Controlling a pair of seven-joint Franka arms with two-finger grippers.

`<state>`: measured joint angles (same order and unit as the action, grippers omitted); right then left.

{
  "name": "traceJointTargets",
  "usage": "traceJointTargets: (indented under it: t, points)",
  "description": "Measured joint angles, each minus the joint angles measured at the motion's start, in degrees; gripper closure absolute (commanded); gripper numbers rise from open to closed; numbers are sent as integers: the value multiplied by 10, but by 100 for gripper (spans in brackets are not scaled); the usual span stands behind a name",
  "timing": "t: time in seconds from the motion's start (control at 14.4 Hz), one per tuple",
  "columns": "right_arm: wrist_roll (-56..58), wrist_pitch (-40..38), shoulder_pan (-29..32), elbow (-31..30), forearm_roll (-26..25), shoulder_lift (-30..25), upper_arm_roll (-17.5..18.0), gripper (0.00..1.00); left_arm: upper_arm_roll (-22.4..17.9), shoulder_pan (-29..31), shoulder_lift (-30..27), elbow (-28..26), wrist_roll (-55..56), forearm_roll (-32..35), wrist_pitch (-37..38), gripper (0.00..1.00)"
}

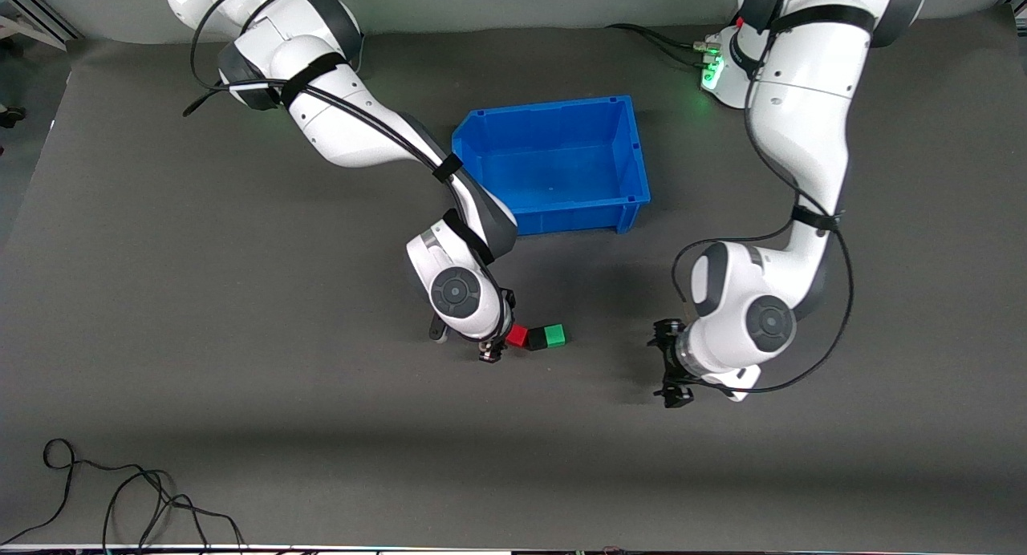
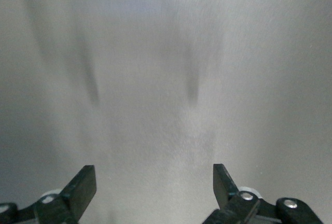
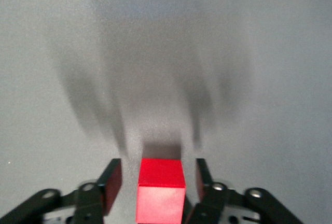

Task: Attach green and red cubes to black cube
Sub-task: 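Open the left gripper and lift it away from the cubes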

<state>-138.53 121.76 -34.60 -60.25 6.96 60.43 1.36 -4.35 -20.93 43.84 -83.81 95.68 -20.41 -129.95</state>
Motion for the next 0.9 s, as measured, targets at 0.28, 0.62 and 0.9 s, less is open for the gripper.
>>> traceJointTargets:
  t: [0.28, 0.62, 0.9]
  points:
    - [3, 0, 0, 9, 0, 0, 0, 1, 0, 38, -21, 1, -77, 1, 45, 0]
    - [20, -1, 0, 16, -1, -2, -1, 1, -2, 106, -81, 3, -240, 10, 174, 0]
    - [30, -1, 0, 10, -1, 2, -1, 1, -3, 163, -144, 3, -391, 33, 274, 0]
